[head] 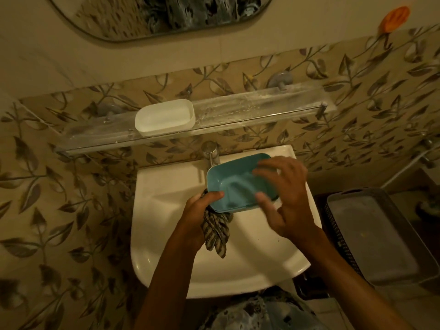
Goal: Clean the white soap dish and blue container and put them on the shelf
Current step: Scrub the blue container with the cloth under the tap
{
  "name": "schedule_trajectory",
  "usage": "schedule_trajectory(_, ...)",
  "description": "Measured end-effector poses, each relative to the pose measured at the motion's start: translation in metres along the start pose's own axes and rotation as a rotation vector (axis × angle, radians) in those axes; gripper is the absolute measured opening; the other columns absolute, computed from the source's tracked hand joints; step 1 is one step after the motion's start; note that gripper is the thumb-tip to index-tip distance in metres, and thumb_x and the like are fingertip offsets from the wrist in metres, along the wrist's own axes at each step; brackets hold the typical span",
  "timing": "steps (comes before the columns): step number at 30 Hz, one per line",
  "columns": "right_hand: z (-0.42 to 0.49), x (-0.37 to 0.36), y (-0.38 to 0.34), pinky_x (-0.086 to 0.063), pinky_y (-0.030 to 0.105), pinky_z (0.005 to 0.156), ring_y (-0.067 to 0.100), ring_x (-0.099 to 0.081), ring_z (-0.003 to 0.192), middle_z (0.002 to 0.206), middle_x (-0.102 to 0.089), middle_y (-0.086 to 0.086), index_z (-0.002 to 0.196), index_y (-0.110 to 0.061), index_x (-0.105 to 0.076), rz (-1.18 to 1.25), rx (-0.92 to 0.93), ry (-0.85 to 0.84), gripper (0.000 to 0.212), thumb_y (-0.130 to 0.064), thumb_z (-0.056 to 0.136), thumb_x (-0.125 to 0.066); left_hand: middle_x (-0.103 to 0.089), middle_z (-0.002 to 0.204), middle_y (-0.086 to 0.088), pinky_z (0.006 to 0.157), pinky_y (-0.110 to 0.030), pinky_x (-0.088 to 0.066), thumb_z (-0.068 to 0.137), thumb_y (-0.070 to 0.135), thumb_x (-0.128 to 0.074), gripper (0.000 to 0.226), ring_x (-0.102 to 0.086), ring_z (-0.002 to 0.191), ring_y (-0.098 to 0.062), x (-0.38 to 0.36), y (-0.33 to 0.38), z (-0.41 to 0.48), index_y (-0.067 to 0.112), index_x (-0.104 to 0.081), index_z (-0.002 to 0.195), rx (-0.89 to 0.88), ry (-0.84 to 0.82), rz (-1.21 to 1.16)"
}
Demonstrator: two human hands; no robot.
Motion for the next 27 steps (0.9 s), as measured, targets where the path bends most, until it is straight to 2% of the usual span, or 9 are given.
schedule_trajectory(3,0.001,-0.001,0.007,-0.036,0.017,0.101,0.007,-0.038,0.132,0.142,-0.04,-0.006,0.136,-0.031,-0.036,0.467,-0.566,0.062,0.056,-0.054,0.085,-0.042,-0.069,0.099,-0.019,0.063,-0.032,-0.055,0.068,0.014,-0.071,0.045,-0.066,0.08,-0.03,-0.002,0.002,-0.003,0.002,-0.063,0.11,-0.051,0.0,0.052)
schedule_trajectory(5,-0.004,-0.006,0.012,-0.048,0.023,0.091,0.008,-0.05,0.123,0.135,-0.049,-0.01,0.135,-0.037,-0.038,0.754,-0.824,-0.044,0.062,-0.062,0.079,-0.044,-0.071,0.101,-0.016,0.066,-0.032,-0.056,0.076,0.009,-0.069,0.033,-0.068,0.087,-0.03,-0.004,0.001,-0.004,0.007,-0.064,0.109,-0.098,0.01,0.111)
schedule_trajectory(7,-0.01,-0.007,0.014,-0.056,0.034,0.074,0.017,-0.063,0.108,0.118,-0.065,-0.007,0.128,-0.032,-0.05,0.986,-0.961,-0.148,0.054,-0.059,0.082,-0.045,-0.072,0.101,-0.013,0.064,-0.03,-0.055,0.082,0.01,-0.066,0.028,-0.069,0.088,-0.028,-0.005,0.003,-0.006,0.009,-0.064,0.11,-0.125,0.026,0.123)
schedule_trajectory(9,-0.013,-0.005,0.013,-0.058,0.039,0.064,0.022,-0.068,0.101,0.11,-0.07,-0.004,0.123,-0.029,-0.056,1.101,-1.008,-0.183,0.05,-0.056,0.085,-0.036,-0.072,0.102,-0.012,0.064,-0.028,-0.055,0.082,0.015,-0.067,0.031,-0.07,0.089,-0.026,-0.004,0.005,-0.007,0.01,-0.063,0.113,-0.147,0.031,0.136)
schedule_trajectory(13,-0.018,-0.005,0.016,-0.056,0.031,0.049,0.024,-0.068,0.097,0.114,-0.066,0.003,0.128,-0.026,-0.051,1.052,-1.024,-0.147,0.054,-0.055,0.085,-0.036,-0.073,0.1,-0.009,0.06,-0.023,-0.054,0.082,0.022,-0.068,0.034,-0.072,0.083,-0.02,-0.006,0.01,-0.012,0.011,-0.062,0.114,-0.183,0.042,0.195)
schedule_trajectory(18,-0.019,-0.005,0.019,-0.056,0.034,0.051,0.026,-0.067,0.098,0.114,-0.064,0.007,0.123,-0.019,-0.053,0.99,-1.023,-0.034,0.051,-0.05,0.084,-0.041,-0.071,0.1,-0.014,0.059,-0.026,-0.054,0.09,0.02,-0.059,0.031,-0.071,0.081,-0.022,-0.002,0.013,-0.015,0.007,-0.059,0.118,-0.155,0.067,0.053)
schedule_trajectory(21,-0.019,-0.005,0.021,-0.056,0.037,0.052,0.029,-0.062,0.105,0.12,-0.058,0.009,0.124,-0.017,-0.05,0.885,-1.039,0.03,0.052,-0.046,0.082,-0.044,-0.063,0.105,-0.013,0.059,-0.03,-0.053,0.092,0.009,-0.054,0.029,-0.066,0.084,-0.023,0.007,0.022,-0.019,0.013,-0.05,0.12,-0.201,0.22,-0.006)
schedule_trajectory(24,-0.024,-0.01,0.023,-0.058,0.038,0.051,0.028,-0.059,0.108,0.121,-0.056,0.009,0.125,-0.019,-0.049,0.793,-1.019,0.08,0.049,-0.042,0.082,-0.044,-0.06,0.108,-0.008,0.065,-0.03,-0.052,0.092,0.02,-0.057,0.03,-0.064,0.088,-0.019,0.009,0.032,-0.031,0.023,-0.044,0.12,-0.328,0.338,0.216)
schedule_trajectory(27,-0.027,-0.016,0.018,-0.06,0.043,0.056,0.024,-0.055,0.109,0.119,-0.054,0.003,0.119,-0.028,-0.05,0.708,-0.984,0.109,0.04,-0.042,0.082,-0.042,-0.063,0.104,-0.004,0.064,-0.023,-0.055,0.09,0.037,-0.056,0.032,-0.067,0.086,-0.013,-0.007,0.033,-0.044,0.022,-0.053,0.118,-0.491,0.321,0.574)
Point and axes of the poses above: each hand's wrist, its own z-axis towards the middle knuckle, its own x-axis out of the back of the hand, y = z × x, the point moved 2 cm from there along z, towards the middle knuckle
